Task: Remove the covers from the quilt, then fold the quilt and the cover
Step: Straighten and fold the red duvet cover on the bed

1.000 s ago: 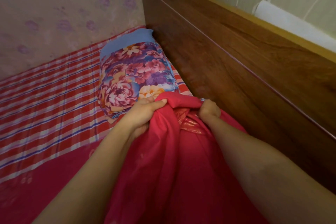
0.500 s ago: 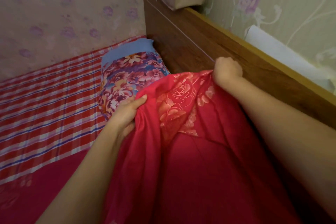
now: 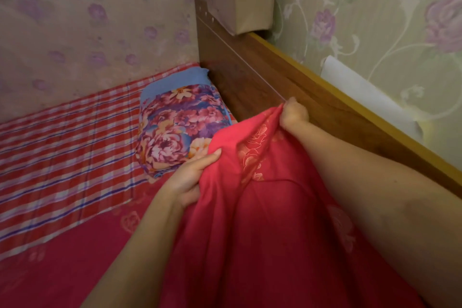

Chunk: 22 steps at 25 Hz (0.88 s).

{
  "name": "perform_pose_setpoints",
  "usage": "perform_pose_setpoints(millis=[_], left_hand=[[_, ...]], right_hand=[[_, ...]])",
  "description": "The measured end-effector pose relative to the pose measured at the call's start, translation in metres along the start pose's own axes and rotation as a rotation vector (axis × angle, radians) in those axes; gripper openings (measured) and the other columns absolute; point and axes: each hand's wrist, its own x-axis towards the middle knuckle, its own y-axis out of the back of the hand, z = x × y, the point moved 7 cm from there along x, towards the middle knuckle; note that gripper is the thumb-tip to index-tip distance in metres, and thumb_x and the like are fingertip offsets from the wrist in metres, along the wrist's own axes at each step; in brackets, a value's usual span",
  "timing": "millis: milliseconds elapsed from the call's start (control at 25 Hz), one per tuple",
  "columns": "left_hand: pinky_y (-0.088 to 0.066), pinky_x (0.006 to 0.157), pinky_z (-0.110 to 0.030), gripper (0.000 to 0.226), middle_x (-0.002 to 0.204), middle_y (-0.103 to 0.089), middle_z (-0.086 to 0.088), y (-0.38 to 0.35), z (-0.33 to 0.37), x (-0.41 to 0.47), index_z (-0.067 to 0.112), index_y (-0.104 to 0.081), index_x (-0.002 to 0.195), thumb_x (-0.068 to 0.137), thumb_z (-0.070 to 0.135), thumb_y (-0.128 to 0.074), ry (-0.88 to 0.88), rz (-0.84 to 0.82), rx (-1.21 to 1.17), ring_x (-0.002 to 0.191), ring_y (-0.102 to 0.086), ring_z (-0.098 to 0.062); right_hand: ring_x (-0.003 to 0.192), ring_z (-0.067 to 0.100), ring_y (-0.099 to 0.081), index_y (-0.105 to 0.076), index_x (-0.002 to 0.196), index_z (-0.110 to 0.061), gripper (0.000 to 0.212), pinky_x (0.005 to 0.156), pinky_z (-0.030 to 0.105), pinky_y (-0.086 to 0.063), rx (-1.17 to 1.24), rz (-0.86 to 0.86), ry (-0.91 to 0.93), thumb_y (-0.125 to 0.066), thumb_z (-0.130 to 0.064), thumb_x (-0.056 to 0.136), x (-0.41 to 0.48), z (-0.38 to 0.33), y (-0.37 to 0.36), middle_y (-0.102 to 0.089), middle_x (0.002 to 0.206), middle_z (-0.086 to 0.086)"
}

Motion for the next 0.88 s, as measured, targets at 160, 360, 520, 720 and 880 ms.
perform_pose_setpoints(millis=[160, 360, 520, 720, 880], left_hand=[[-0.058, 0.079, -0.03, 0.033, 0.095, -0.072, -0.009, -0.015, -0.052, 0.011, 0.009, -0.058, 0.121, 0.095, -0.001, -0.04, 0.052, -0.019, -0.055, 0.076, -0.071, -0.014], [-0.059, 0.07, -0.029, 0.037, 0.092, -0.073, -0.008, -0.009, -0.057, 0.015, 0.012, -0.055, 0.121, 0.094, -0.004, -0.038, 0.046, -0.046, -0.098, 0.075, -0.071, -0.015], [-0.056, 0.08, -0.03, 0.041, 0.097, -0.072, -0.008, -0.012, -0.039, 0.005, 0.013, -0.059, 0.117, 0.082, -0.003, -0.045, 0.06, -0.126, -0.03, 0.08, -0.071, -0.016], [-0.055, 0.083, -0.03, 0.043, 0.105, -0.071, -0.009, -0.008, -0.028, 0.0, 0.014, -0.06, 0.118, 0.079, 0.0, -0.047, 0.074, -0.175, 0.04, 0.088, -0.07, -0.017], [-0.058, 0.075, -0.03, 0.038, 0.098, -0.072, -0.01, -0.008, -0.034, 0.005, 0.013, -0.072, 0.105, 0.074, 0.0, -0.054, 0.076, -0.18, -0.005, 0.084, -0.071, -0.018]], right_hand=[[0.142, 0.031, -0.022, -0.025, 0.146, -0.015, 0.059, 0.113, 0.032, -0.023, 0.046, -0.163, 0.101, -0.049, -0.017, 0.093, -0.045, 0.021, -0.059, -0.013, 0.155, 0.017], [0.125, 0.032, -0.049, -0.019, 0.144, -0.004, 0.095, 0.099, 0.037, -0.04, 0.012, -0.243, -0.229, -0.077, -0.034, 0.075, -0.082, 0.073, -0.094, -0.049, 0.137, 0.017], [0.125, 0.032, -0.049, -0.035, 0.139, -0.003, 0.07, 0.099, 0.038, -0.041, -0.011, -0.285, -0.277, -0.067, -0.032, 0.084, -0.07, 0.092, -0.119, -0.05, 0.136, 0.016], [0.117, 0.034, -0.055, -0.057, 0.121, -0.001, 0.033, 0.094, 0.038, -0.045, 0.02, -0.138, -0.308, -0.04, -0.011, 0.095, -0.061, 0.107, -0.119, -0.058, 0.127, 0.019], [0.114, 0.035, -0.056, -0.059, 0.118, -0.002, 0.032, 0.092, 0.037, -0.045, 0.228, -0.045, -0.247, -0.04, -0.018, 0.098, -0.031, 0.07, -0.09, -0.06, 0.121, 0.021]])
